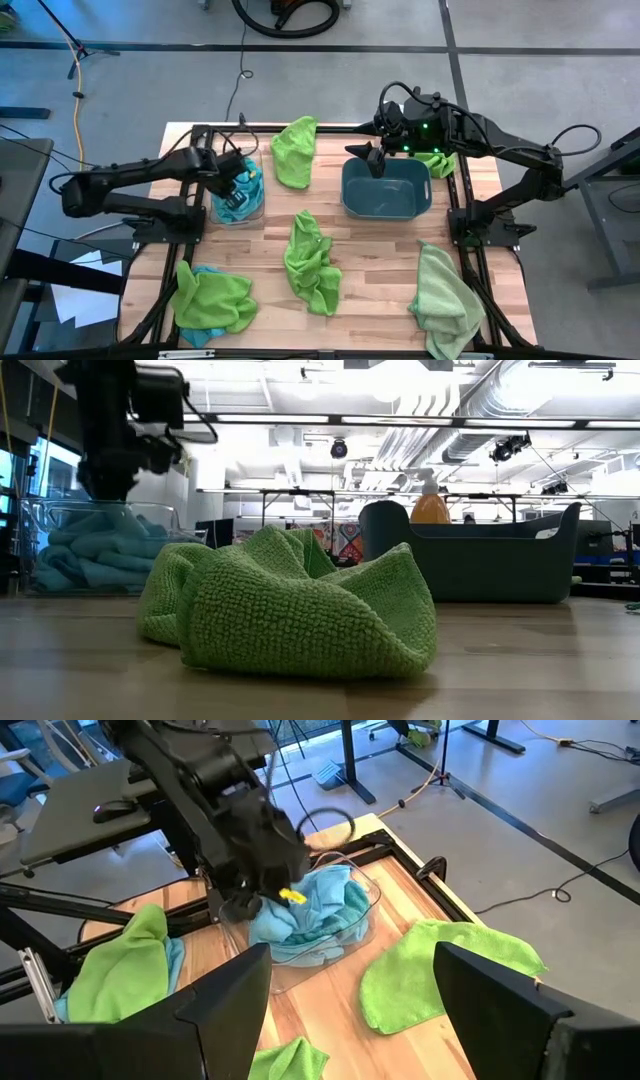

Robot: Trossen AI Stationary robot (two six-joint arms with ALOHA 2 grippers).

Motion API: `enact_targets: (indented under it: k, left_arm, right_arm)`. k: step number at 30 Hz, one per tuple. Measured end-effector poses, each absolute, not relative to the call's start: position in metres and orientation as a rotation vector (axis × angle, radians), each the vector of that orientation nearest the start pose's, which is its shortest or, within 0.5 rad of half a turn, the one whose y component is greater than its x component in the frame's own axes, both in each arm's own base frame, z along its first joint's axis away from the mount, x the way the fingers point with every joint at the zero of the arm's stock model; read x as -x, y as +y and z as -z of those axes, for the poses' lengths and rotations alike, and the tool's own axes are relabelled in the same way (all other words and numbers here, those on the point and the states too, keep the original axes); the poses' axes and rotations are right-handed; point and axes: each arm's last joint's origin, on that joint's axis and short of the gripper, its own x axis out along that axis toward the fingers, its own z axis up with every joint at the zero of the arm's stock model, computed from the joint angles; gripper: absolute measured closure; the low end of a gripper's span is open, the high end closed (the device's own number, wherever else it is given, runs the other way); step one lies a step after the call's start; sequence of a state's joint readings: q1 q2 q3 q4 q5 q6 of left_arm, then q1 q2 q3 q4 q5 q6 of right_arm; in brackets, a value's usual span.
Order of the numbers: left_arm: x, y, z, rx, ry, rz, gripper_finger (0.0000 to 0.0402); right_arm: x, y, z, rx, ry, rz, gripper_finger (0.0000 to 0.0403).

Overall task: Sort microfiber towel by color & place in baskets
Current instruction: Put the blue microfiber towel into the transparent bin

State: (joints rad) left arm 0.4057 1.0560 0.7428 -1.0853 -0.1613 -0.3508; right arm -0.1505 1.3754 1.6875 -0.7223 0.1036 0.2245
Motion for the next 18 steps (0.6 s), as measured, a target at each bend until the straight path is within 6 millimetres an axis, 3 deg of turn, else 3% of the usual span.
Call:
enact_targets:
  k: [13, 18]
  left_arm:
    - [-0.186, 0.082, -0.169, 0.424, 1.388, -0.565, 0.04]
    - [-0.19, 0.084, -0.16, 0.436, 1.444, -0.544, 0.0368]
  right_arm:
    - [-0.269, -0.044, -0.456, -0.232, 0.381, 0.296, 0.0126]
    - [-0.269, -0.044, -0.456, -0.232, 0.381, 0.296, 0.0126]
